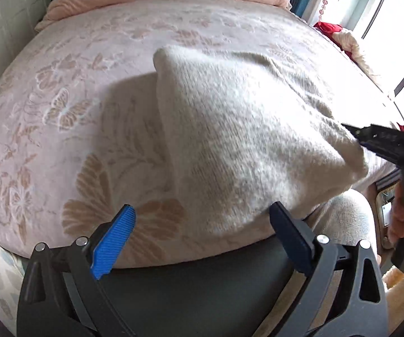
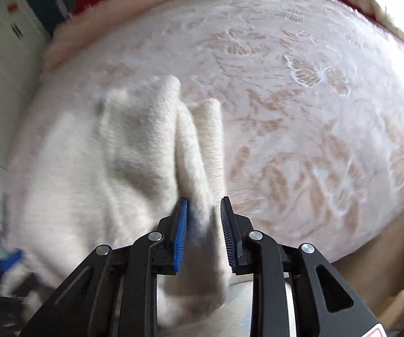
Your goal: Fold small clothes
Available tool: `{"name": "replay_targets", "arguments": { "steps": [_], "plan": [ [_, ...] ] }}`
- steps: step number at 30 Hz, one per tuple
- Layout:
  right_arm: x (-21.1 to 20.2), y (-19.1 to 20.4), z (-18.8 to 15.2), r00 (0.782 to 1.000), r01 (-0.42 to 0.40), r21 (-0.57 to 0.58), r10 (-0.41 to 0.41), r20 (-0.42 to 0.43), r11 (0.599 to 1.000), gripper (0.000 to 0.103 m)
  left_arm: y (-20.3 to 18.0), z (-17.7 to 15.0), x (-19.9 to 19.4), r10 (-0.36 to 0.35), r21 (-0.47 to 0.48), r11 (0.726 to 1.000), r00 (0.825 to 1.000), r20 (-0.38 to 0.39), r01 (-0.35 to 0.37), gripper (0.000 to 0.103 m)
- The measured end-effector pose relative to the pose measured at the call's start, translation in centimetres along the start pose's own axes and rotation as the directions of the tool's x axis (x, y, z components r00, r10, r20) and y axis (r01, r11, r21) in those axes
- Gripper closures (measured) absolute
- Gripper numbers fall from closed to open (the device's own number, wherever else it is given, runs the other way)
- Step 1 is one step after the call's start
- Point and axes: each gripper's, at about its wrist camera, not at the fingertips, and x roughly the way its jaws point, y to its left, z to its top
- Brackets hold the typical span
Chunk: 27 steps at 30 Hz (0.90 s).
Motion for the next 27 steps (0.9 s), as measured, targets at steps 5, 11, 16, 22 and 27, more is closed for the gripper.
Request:
{"name": "replay_targets", "arguments": {
  "steps": [5,11,16,22,27],
  "plan": [
    [-2.6,-0.6,-1.0,0.996,-0.084,0.034,0.083,0.018,0.996,0.072,0.1,-0.4,0.7,0.007,0.010,1.000,1.000,-0.017,-0.007,0.009],
    [-4.3,-0.5,-4.3,0.996,-0.091,0.019,0.091,-0.014,0.996,0.054,0.3,-0.9,1.9,0.015,0.018,1.000,0.999,-0.046,-0.014,0.009],
    [-3.3,0.0,-5.3,0.997,-0.073,0.015,0.073,-0.024,0.997,0.050,1.1,-0.8,2.1,-0.005,0.001,1.000,0.998,-0.063,0.005,0.009],
    [-4.8,0.0,-4.9,0.998,-0.056,0.007,0.056,0.028,0.998,0.049,1.2,-1.8,3.0,0.008,0.037,0.999,0.994,-0.107,-0.004,0.009],
    [-3.3,0.5,-5.3,0.998,-0.064,-0.021,0.063,-0.022,0.998,0.048,2.2,-1.4,3.0,0.003,-0.023,1.000,0.998,-0.067,-0.005,0.033]
  ]
}}
